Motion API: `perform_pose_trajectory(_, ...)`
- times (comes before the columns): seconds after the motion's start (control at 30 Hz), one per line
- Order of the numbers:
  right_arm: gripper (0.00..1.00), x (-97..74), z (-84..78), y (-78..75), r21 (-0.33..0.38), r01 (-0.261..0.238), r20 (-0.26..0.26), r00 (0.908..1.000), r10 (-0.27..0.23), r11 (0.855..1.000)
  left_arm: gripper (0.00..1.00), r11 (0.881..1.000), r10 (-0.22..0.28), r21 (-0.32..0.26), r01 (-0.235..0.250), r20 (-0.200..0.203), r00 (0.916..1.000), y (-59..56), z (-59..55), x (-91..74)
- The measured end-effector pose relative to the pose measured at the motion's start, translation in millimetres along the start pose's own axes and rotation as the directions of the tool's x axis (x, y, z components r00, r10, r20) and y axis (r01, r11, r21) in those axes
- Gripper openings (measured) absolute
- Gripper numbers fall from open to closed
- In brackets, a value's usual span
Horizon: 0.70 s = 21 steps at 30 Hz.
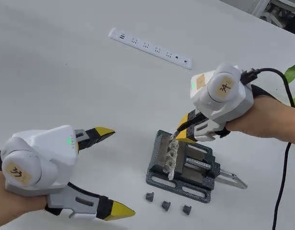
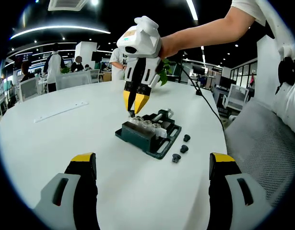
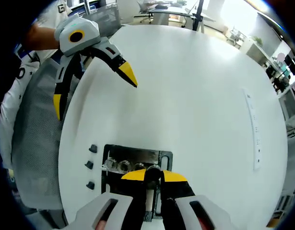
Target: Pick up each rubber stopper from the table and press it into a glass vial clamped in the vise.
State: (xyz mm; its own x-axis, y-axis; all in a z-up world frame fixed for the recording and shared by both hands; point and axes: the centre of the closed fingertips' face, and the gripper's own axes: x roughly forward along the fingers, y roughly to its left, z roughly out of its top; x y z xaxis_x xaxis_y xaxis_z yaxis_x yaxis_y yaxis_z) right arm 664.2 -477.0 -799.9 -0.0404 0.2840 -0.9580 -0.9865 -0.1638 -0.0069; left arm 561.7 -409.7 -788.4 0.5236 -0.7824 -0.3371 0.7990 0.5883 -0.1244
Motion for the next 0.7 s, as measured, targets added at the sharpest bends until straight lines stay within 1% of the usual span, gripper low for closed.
perform_pose_trajectory(0.37, 0.04, 1.8, 1.2, -0.1, -0.007, -0.014, 0.001, 0.9999, 0.014, 1.0, 0.98, 1.0, 0.001, 0.0, -0.001, 0.007, 1.0, 2.3, 2.4, -0.1)
perform_pose_trajectory(0.43, 0.05, 1.7, 1.6, -2.0, 0.023, -0.026, 0.009, 0.9996, 0.025, 0.999, 0.98, 1.0, -0.001, 0.0, 0.001, 0.008, 1.0, 1.9, 3.4, 0.0)
perform_pose_trajectory(0.53, 0.06, 1.4, 1.6, 0.0, 0.019, -0.02, 0.012, 0.9997, 0.02, 1.0, 0.98, 1.0, -0.002, 0.002, 0.002, 0.005, 1.0, 2.2, 3.6, -0.3)
perform_pose_trajectory(0.6, 0.06, 1.7, 1.7, -0.3, -0.004, -0.014, 0.013, 0.9998, 0.014, 1.0, 0.98, 1.0, -0.002, 0.006, 0.002, 0.003, 1.0, 2.3, 3.8, -0.9)
perform_pose_trajectory(0.7, 0.07, 1.0, 1.5, 0.9, -0.002, -0.011, 0.017, 0.9998, 0.012, 1.0, 0.98, 1.0, -0.003, 0.007, 0.003, 0.001, 1.0, 2.2, 3.9, -1.4)
